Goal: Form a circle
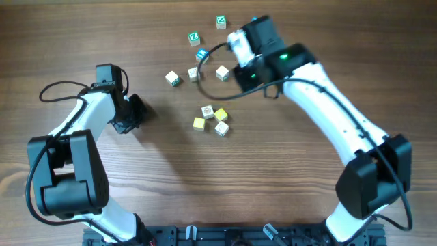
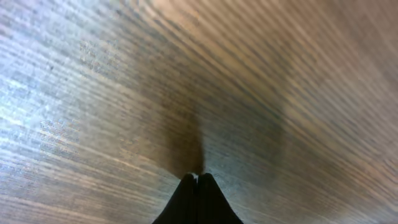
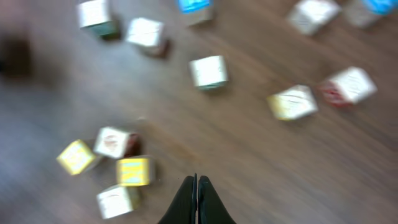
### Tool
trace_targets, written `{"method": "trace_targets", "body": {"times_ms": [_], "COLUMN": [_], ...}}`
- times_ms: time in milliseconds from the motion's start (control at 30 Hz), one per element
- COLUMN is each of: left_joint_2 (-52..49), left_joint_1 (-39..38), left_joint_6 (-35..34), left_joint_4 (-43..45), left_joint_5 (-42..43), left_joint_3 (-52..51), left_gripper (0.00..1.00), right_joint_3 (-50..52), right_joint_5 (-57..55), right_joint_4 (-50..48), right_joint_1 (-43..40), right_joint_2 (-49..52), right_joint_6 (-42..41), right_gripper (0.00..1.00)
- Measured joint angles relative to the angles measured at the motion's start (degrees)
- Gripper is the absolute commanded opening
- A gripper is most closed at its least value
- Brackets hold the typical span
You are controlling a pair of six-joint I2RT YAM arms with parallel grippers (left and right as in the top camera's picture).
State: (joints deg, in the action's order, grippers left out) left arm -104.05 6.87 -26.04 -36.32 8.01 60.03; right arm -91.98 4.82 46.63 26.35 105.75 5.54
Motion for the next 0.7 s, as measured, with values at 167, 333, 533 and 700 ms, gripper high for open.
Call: {"method": "trace_targets", "body": {"times_ms": [167, 333, 533, 700], "left_joint_2": [0.0, -0.6, -0.2, -0.2], "left_joint_1": [0.0, 0.0, -0.4, -4.7], "left_joint_6": [1.5, 2.4, 2.6, 2.6], "left_joint_4": [-4.0, -22.0, -24.8, -24.7], "left_joint_5": [-0.1, -3.7, -5.4, -5.4], "left_joint_3": [1.3, 22.7, 43.6, 43.6], "left_gripper": [0.04, 0.04, 0.04, 0.04], "right_joint_3": [0.0, 0.0, 0.0, 0.0], "right_joint_5": [-0.2, -0.4, -0.6, -0.6], "right_joint_4": [-3.8, -7.2, -9.5, -9.5], "right_joint_1": [-7.7, -16.1, -25.4, -29.6], "right_joint_2": [0.0, 0.0, 0.0, 0.0], "right_joint_6": [-0.3, -1.2, -1.4, -1.4], "right_gripper": [0.14, 0.94, 1.0, 1.0]}}
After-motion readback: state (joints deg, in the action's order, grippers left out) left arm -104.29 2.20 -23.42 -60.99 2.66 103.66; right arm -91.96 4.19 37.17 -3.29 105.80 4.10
